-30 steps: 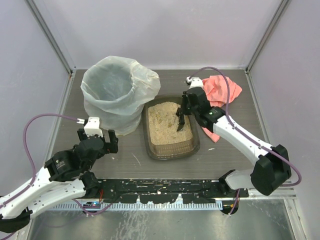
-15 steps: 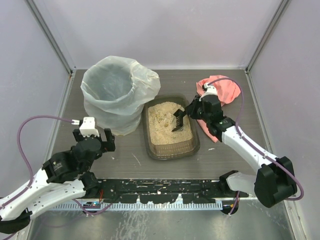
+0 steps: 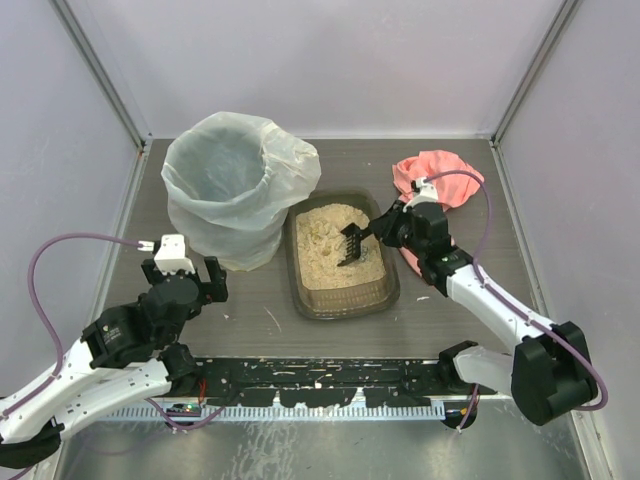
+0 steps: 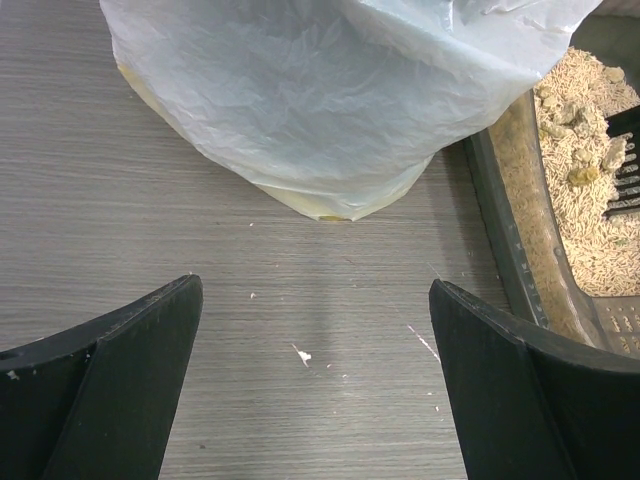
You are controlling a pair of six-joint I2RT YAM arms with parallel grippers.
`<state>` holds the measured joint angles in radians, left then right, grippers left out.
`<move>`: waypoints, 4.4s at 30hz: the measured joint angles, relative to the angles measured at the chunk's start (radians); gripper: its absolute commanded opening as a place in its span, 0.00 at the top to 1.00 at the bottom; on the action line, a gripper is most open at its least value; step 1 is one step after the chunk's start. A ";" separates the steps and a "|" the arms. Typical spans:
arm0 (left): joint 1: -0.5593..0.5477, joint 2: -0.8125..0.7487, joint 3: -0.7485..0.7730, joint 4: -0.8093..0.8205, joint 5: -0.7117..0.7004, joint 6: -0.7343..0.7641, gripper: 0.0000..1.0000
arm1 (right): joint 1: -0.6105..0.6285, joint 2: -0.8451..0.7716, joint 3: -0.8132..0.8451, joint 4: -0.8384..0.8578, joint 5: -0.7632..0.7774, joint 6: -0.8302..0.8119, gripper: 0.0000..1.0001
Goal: Clean the litter box
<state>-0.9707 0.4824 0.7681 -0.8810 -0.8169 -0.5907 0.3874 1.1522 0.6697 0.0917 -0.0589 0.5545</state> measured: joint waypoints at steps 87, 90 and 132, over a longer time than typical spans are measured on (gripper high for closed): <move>0.000 -0.075 0.039 -0.095 -0.061 -0.058 0.02 | -0.395 0.373 -0.334 1.127 -0.564 0.847 0.99; 0.000 -0.076 0.033 -0.097 -0.068 -0.062 0.02 | -0.397 0.373 -0.327 1.109 -0.558 0.840 0.99; 0.000 0.056 -0.001 -0.046 -0.120 -0.056 0.02 | -0.447 0.290 -0.320 1.053 -0.568 0.786 0.99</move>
<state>-0.9707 0.5388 0.7670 -0.9268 -0.9367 -0.6464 -0.0597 1.4422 0.3492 1.1446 -0.6266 1.3403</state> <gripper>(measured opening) 0.980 0.222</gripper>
